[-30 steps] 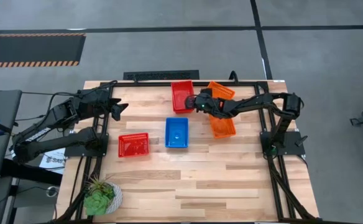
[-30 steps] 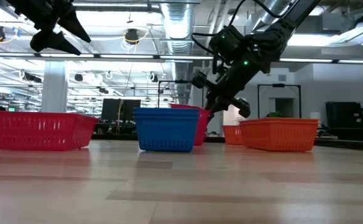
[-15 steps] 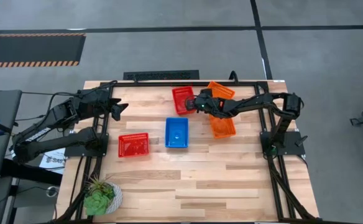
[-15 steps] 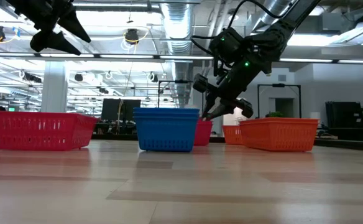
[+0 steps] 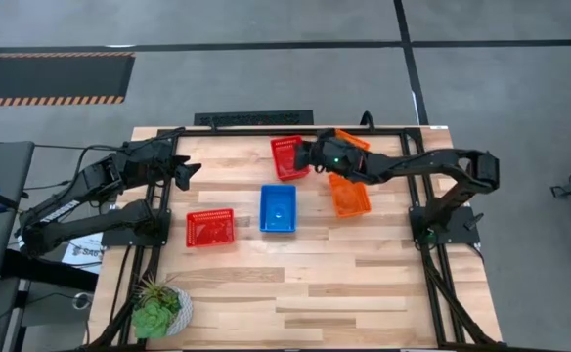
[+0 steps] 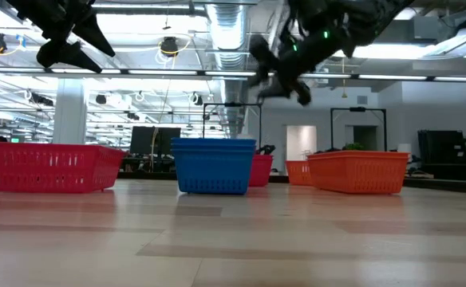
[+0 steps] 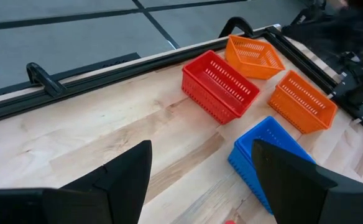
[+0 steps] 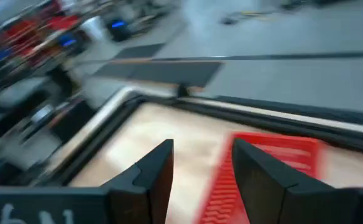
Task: Stack baskets by color
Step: Stack the red bin into the stacked red bins
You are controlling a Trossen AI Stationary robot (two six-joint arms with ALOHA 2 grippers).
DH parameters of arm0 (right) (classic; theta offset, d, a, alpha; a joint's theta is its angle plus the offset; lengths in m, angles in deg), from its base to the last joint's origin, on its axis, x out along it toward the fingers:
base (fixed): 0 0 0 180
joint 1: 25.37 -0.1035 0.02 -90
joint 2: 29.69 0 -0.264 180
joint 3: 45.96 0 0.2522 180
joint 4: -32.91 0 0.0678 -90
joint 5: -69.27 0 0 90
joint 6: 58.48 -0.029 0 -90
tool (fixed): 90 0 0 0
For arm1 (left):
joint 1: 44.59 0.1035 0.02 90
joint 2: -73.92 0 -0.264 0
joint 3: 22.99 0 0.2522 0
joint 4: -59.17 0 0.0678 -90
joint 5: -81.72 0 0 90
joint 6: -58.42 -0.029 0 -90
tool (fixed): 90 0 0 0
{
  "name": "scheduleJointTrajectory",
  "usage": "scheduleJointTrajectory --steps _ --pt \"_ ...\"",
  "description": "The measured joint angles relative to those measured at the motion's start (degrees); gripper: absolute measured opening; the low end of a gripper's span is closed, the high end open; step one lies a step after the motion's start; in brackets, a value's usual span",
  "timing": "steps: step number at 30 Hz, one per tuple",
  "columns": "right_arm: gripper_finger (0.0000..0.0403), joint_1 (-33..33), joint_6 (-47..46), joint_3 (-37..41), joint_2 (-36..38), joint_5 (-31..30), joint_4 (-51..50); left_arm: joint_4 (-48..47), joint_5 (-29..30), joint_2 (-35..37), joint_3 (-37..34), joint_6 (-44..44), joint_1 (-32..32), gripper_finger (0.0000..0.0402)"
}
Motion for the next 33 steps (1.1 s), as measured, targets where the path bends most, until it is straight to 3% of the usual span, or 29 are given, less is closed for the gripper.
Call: scheduleJointTrajectory --steps 6,14,19,24,33 --pt "0.0179 -7.79 10.76 -9.62 -4.07 4.4 0.74 -0.02 -0.02 0.0 0.0 0.24 -0.01 0.0263" --pt "0.0184 -15.67 24.12 -32.07 -20.15 5.03 -13.22 -0.05 -0.02 0.0 0.01 0.79 -0.01 0.0263" --pt "0.022 -16.52 29.0 -44.75 -30.35 6.01 -21.2 -0.34 -0.02 0.02 0.0 0.85 0.0 0.0263" --pt "0.0258 -15.49 30.37 -55.05 -38.77 14.34 -25.77 -1.07 -0.02 0.0 0.02 0.68 0.0 0.0263" --pt "0.0265 -13.57 34.77 -67.68 -51.14 18.54 -27.55 -1.51 -0.02 0.0 0.02 0.68 -0.02 0.0263"
